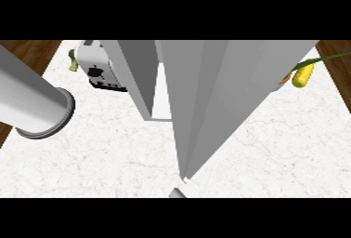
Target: Pick up the bottled water, place it into the cabinet and close the cabinet
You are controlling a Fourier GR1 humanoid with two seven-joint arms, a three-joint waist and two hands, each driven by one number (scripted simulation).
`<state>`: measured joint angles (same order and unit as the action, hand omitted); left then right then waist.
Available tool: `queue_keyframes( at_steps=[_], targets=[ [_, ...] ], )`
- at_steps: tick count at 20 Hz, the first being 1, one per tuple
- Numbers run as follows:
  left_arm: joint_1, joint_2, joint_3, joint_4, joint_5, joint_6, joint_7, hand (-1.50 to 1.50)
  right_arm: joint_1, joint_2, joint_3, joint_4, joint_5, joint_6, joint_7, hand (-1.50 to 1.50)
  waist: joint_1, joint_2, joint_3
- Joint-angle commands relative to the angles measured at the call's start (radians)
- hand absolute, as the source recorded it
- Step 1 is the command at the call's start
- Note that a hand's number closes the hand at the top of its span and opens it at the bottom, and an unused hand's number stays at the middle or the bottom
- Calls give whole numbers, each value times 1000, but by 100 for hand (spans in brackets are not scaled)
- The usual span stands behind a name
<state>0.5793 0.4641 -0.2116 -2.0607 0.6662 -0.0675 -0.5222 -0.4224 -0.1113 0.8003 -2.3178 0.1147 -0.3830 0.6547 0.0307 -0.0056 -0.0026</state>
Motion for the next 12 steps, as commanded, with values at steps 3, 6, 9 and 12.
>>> queue_keyframes(
  at_steps=[3,6,9,12],
  targets=[
    [85,34,104,-1,62,-92,-29,150,-202,108,-172,194,-87,-14,36,150,-7,6,2],
    [174,80,177,-19,119,-185,-42,150,-248,110,-241,263,-123,5,28,150,-2,5,2],
    [129,42,178,6,92,-162,-34,150,-344,110,-359,342,-191,55,13,150,-12,6,2],
    [171,40,200,60,89,-256,-85,150,-329,111,-409,522,-241,129,-142,150,-2,9,2]
  ],
)
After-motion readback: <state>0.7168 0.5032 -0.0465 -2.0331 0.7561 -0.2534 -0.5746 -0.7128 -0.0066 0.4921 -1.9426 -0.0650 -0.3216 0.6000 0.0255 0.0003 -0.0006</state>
